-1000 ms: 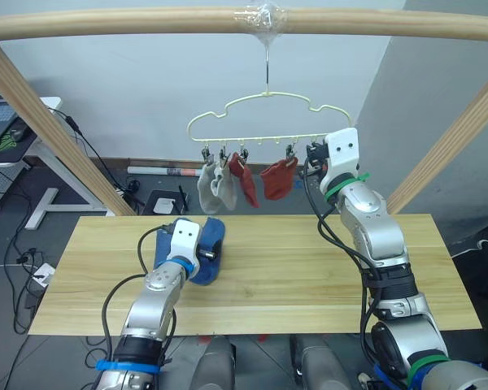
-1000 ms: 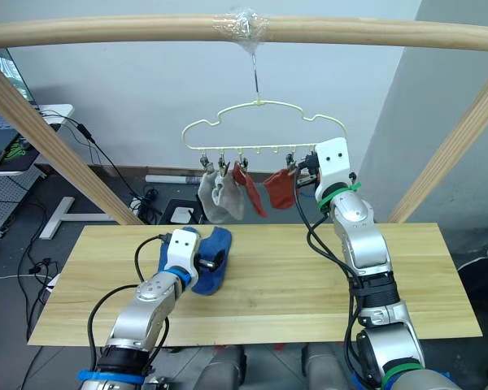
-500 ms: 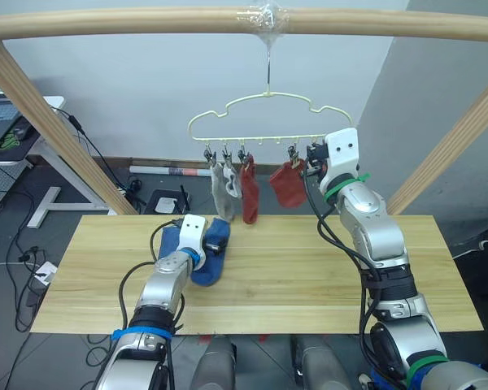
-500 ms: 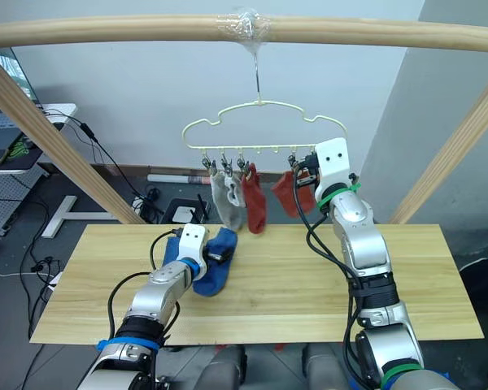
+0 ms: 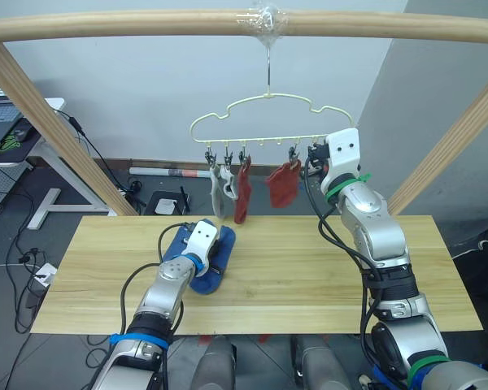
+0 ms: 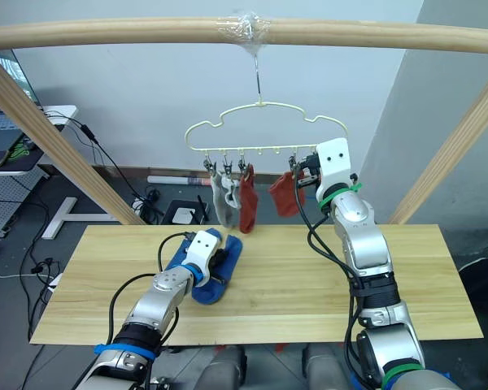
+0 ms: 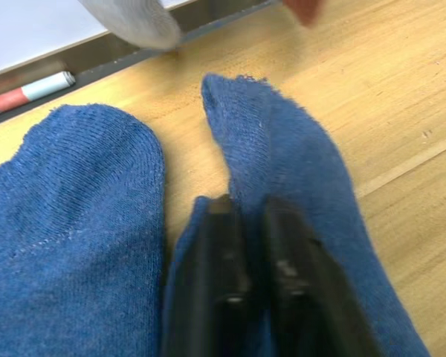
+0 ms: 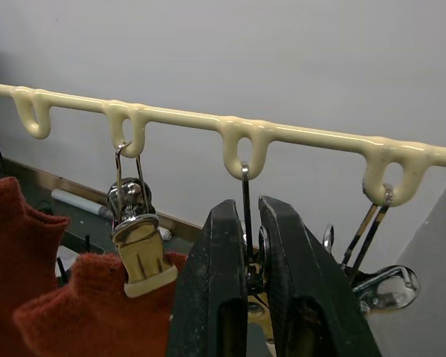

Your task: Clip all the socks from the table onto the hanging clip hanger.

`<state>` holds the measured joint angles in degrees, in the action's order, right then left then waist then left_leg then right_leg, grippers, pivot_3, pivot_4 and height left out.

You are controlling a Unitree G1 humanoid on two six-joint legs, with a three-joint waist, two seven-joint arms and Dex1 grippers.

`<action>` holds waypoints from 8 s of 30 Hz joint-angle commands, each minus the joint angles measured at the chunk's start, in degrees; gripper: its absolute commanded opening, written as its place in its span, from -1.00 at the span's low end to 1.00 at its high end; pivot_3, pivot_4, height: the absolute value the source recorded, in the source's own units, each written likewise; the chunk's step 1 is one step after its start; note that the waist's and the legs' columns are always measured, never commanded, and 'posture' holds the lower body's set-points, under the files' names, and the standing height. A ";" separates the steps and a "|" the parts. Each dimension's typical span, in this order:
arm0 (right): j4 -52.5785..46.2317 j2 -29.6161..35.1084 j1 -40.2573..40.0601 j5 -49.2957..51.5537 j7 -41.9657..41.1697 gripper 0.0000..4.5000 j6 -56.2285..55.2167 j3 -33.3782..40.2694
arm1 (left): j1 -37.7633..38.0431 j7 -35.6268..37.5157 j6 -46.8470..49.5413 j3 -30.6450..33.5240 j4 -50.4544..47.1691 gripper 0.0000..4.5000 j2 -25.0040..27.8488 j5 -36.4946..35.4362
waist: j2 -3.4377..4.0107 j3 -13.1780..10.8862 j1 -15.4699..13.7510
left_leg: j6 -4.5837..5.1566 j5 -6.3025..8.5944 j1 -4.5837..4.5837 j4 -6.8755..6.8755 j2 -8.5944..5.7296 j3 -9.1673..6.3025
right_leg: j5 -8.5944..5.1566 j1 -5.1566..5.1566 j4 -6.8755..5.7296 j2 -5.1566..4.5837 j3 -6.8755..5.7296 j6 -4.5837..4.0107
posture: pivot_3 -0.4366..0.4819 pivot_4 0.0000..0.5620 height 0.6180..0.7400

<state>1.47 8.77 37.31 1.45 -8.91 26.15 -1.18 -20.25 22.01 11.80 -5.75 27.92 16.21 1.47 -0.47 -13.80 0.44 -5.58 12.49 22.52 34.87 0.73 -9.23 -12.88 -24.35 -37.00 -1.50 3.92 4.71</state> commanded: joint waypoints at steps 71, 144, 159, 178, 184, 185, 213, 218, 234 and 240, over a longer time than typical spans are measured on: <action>4.29 4.35 22.44 61.71 22.98 -0.99 66.35 36.90 | -14.76 6.22 45.51 17.96 -16.25 -0.98 -18.14 -60.62 | -0.06 -0.16 1.78 | 0.05 0.04 0.51 -0.02 -0.03 -0.01 | -0.14 -0.31 0.12 -0.11 -0.26 -0.23 | -0.02 -0.20 1.00; -4.03 13.13 16.93 73.37 22.18 0.98 66.01 38.30 | -18.13 9.88 39.90 14.03 -12.05 -1.00 -20.19 -54.57 | -0.06 -0.16 1.86 | 0.05 0.04 0.63 -0.02 -0.04 0.02 | -0.15 -0.37 0.19 -0.11 -0.24 -0.22 | -0.08 -0.21 1.00; -26.70 20.80 -6.73 60.96 9.71 1.00 48.24 22.55 | -15.00 15.33 37.72 8.86 -12.86 0.67 -13.26 -44.97 | -0.07 -0.16 3.51 | 0.04 0.03 0.60 0.00 -0.02 0.17 | -0.14 -0.55 0.09 -0.07 -0.06 -0.09 | -0.11 -0.23 1.00; -26.16 9.99 -15.01 11.83 12.65 0.19 7.16 -2.92 | -4.22 16.26 23.69 8.94 -55.01 1.00 11.60 -33.68 | -0.32 -0.31 2.50 | -0.02 0.01 0.61 -0.08 0.10 0.37 | -0.11 -0.74 0.07 -0.01 0.16 -0.03 | 0.10 -0.19 1.00; -20.98 4.95 -11.38 9.27 12.92 -0.26 6.01 -1.87 | -2.91 13.28 24.01 9.27 -58.12 1.00 11.53 -33.61 | -0.32 -0.31 1.55 | -0.02 0.01 0.62 -0.07 0.10 0.35 | -0.11 -0.75 0.04 0.00 0.15 -0.05 | 0.15 -0.19 1.00; -20.24 4.16 -10.93 9.24 13.09 -0.26 6.03 -1.30 | -3.13 13.21 24.05 9.23 -58.01 1.00 11.62 -33.69 | -0.33 -0.31 1.49 | -0.02 0.01 0.61 -0.08 0.10 0.35 | -0.11 -0.75 0.03 0.00 0.14 -0.05 | 0.15 -0.19 1.00; -3.64 -0.96 1.38 3.74 9.46 -0.26 -3.65 1.59 | -6.71 12.11 22.66 9.05 -58.53 1.00 11.75 -33.56 | -0.32 -0.31 1.25 | -0.01 0.01 0.59 -0.07 0.09 0.34 | -0.08 -0.73 -0.03 -0.01 0.14 -0.10 | 0.22 -0.21 1.00; -2.25 -1.68 2.41 3.67 9.38 -0.26 -4.03 1.82 | -7.36 12.32 22.43 9.12 -57.89 1.00 11.84 -33.43 | -0.32 -0.31 1.28 | -0.01 0.01 0.58 -0.07 0.09 0.34 | -0.05 -0.73 -0.04 -0.01 0.14 -0.13 | 0.22 -0.21 1.00; 0.38 -2.47 3.84 3.20 9.02 -0.26 -5.12 2.37 | -7.33 11.83 22.15 9.12 -58.47 1.00 11.44 -33.46 | -0.32 -0.31 1.26 | -0.01 0.01 0.57 -0.06 0.10 0.34 | 0.09 -0.73 -0.07 -0.01 0.13 -0.36 | 0.24 -0.21 1.00; 0.63 -2.52 3.97 3.19 8.86 -0.26 -5.40 2.57 | -7.48 11.82 22.16 9.11 -58.47 1.00 11.33 -33.58 | -0.32 -0.31 1.26 | -0.01 0.01 0.57 -0.06 0.09 0.34 | 0.09 -0.73 -0.07 -0.01 0.13 -0.37 | 0.24 -0.21 1.00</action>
<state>3.30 6.31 39.81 5.17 0.04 22.30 0.83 -27.01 34.24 35.44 2.61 -28.76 27.72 -31.59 -0.79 -14.11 1.70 -5.59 12.50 23.09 34.81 0.83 -8.89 -12.79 -25.08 -37.08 -1.51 4.06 4.34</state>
